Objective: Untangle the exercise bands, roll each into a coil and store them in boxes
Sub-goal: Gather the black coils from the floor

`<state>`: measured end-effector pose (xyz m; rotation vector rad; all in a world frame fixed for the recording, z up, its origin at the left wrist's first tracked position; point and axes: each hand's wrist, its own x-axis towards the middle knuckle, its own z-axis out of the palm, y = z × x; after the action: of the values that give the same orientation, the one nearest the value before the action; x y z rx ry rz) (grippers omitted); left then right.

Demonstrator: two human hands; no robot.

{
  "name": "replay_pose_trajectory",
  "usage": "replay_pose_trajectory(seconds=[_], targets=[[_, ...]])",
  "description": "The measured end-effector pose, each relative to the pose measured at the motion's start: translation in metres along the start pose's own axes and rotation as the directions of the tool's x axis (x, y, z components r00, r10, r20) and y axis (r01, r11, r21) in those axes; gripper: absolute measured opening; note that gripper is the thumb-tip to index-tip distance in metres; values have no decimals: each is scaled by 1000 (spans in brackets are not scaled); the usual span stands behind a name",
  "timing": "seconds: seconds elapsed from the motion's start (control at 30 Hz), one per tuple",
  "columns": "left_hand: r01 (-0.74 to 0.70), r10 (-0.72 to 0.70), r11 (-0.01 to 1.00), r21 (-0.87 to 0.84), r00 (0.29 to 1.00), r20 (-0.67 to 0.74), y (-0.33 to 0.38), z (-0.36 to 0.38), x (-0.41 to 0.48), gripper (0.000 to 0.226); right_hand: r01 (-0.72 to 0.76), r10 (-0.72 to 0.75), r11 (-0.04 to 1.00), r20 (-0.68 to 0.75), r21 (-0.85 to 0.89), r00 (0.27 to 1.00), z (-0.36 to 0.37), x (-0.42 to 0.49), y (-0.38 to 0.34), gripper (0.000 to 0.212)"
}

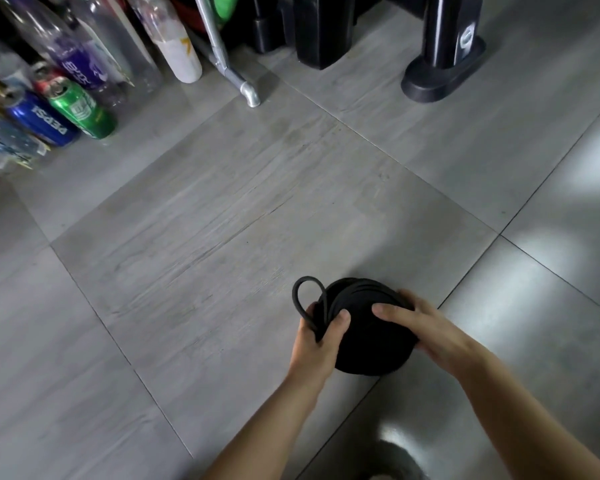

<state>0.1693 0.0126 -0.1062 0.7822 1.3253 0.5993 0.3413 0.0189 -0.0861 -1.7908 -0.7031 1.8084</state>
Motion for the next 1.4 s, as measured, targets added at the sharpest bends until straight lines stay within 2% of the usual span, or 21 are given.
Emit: replay_pose_trajectory(seconds=[0.07, 0.2, 0.27, 0.37, 0.47, 0.6, 0.77, 0.9, 1.03, 1.17, 1.3, 1.4], targets=[[-1, 1, 1000, -19, 1000, -1, 14, -14, 1, 42, 13, -13, 1000, 4, 21, 1000, 13, 0, -12, 71], [-44, 43, 999, -28, 999, -26, 74, -43, -13, 34, 38, -39, 999, 50, 13, 998, 35, -15, -59, 77], [-41, 39, 998, -41, 998, -52, 111, -57, -37, 36, 48, -53, 998, 166, 30, 985, 45, -36, -87, 81], [-55, 46, 996, -75, 992, -118, 166, -83, -89, 24, 47, -48, 999, 336, 9, 941, 71, -83, -127, 79], [-25, 12, 996, -81, 987, -163, 221, -109, -156, 35, 11, -9, 1000, 374, -5, 928, 104, -144, -170, 84], [-65, 29, 984, -164, 977, -213, 295, -136, -261, 25, -3, 34, 997, 424, -72, 905, 148, -239, -237, 77], [-122, -11, 940, -319, 923, -384, 371, -162, -413, 46, 62, 58, 975, 513, -214, 856, 205, -369, -325, 65], [-188, -29, 902, -390, 873, -487, 410, -189, -535, 30, 136, 92, 933, 588, -332, 804, 265, -470, -367, 74], [-275, -59, 867, -417, 773, -631, 407, -232, -649, 43, 209, 119, 890, 649, -406, 751, 345, -556, -362, 69], [-354, -95, 831, -429, 669, -737, 357, -285, -763, 37, 252, 187, 847, 706, -468, 683, 440, -631, -315, 82], [-384, -173, 819, -426, 543, -822, 288, -346, -882, 62, 297, 235, 818, 757, -493, 610, 547, -706, -238, 80], [-397, -224, 812, -428, 466, -856, 245, -392, -968, 43, 301, 290, 811, 791, -502, 538, 622, -765, -183, 65]])
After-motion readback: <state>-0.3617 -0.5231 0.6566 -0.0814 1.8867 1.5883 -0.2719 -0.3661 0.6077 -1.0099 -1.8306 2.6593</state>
